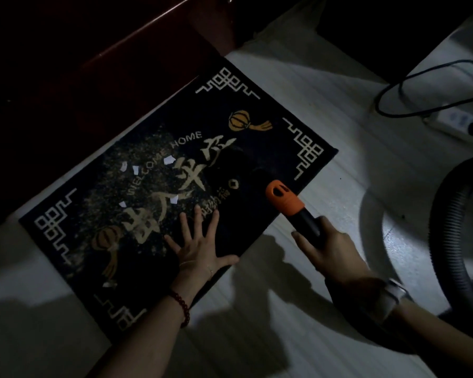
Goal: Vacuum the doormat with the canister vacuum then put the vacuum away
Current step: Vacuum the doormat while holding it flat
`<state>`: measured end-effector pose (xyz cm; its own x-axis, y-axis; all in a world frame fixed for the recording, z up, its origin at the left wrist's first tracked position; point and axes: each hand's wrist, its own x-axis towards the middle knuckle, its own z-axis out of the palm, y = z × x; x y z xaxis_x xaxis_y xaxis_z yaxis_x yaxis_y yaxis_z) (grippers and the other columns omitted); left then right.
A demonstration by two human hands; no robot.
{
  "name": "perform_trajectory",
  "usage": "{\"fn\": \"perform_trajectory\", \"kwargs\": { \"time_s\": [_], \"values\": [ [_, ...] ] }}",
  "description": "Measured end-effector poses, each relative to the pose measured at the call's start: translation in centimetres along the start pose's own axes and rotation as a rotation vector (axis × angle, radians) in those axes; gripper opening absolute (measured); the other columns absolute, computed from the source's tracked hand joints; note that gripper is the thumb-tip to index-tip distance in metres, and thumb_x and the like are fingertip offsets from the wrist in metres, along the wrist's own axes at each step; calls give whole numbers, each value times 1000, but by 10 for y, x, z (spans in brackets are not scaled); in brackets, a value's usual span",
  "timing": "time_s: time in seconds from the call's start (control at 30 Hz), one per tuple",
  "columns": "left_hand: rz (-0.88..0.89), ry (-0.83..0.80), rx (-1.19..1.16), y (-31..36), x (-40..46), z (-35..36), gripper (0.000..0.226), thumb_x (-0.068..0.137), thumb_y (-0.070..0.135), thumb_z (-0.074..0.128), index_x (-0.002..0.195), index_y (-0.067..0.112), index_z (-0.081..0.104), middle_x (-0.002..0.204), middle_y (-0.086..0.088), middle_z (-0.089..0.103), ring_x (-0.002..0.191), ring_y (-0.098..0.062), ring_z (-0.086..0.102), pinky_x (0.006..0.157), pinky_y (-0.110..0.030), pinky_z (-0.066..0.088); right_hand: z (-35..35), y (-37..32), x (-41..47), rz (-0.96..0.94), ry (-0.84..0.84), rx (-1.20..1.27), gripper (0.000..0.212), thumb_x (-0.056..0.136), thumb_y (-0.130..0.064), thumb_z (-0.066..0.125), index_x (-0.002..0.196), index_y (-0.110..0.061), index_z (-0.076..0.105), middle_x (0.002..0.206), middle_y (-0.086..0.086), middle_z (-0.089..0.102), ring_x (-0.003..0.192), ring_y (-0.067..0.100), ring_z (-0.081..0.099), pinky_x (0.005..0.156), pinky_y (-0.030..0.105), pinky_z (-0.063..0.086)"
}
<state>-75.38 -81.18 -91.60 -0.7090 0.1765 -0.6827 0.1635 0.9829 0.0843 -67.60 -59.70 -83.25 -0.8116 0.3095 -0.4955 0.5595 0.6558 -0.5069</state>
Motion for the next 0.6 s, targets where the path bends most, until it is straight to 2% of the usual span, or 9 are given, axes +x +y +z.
{"fn": "perform_trajectory", "kwargs": {
  "time_s": [0.17, 0.3, 0.37, 0.43, 0.5, 0.6],
  "values": [
    [1, 1, 11, 0, 1, 1, 114, 67, 72, 58, 141, 38, -21, 148, -1, -36, 135, -34, -31, 105, -71, -1, -8, -29, 45, -142, 21, 12, 51, 85, -54, 49, 119, -15, 42, 96, 12, 66, 72, 31, 65, 70, 45, 54],
    [1, -9, 12, 0, -1, -1, 114, 66, 74, 55, 141, 37, -21, 147, -1, -38, 135, -33, -33, 105, -70, -3, -9, -47, 67, -301, 60, -64, 69, 89, -40, 52, 144, -27, 13, 124, 16, 52, 102, 36, 57, 83, 40, 48],
    [1, -17, 15, 0, -1, -1, 115, 65, 76, 53, 141, 37, -23, 146, -1, -39, 135, -33, -33, 105, -70, -3, -2, -59, 79, -339, 43, -210, 70, 90, -40, 50, 145, -34, 5, 122, 16, 52, 100, 37, 57, 76, 37, 45],
    [4, -18, 10, 0, -1, -1, 115, 64, 77, 54, 141, 37, -23, 147, 0, -39, 135, -33, -33, 105, -70, -4, 1, -61, 84, -327, 73, -225, 67, 91, -43, 48, 144, -38, 9, 116, 13, 58, 96, 34, 59, 69, 31, 41],
    [7, -13, -7, -1, 0, -1, 115, 64, 75, 56, 141, 38, -22, 147, 0, -38, 135, -32, -33, 104, -70, -4, -1, -50, 71, -307, 82, -173, 64, 91, -44, 48, 143, -38, 13, 115, 12, 60, 93, 32, 60, 67, 29, 40],
    [10, -7, -17, -1, -1, 0, 114, 67, 71, 58, 140, 39, -22, 147, 1, -38, 135, -31, -33, 105, -70, -3, -3, -22, 29, -328, 17, -251, 63, 92, -41, 46, 144, -38, 10, 106, 12, 65, 86, 29, 61, 67, 29, 42]
  ]
}}
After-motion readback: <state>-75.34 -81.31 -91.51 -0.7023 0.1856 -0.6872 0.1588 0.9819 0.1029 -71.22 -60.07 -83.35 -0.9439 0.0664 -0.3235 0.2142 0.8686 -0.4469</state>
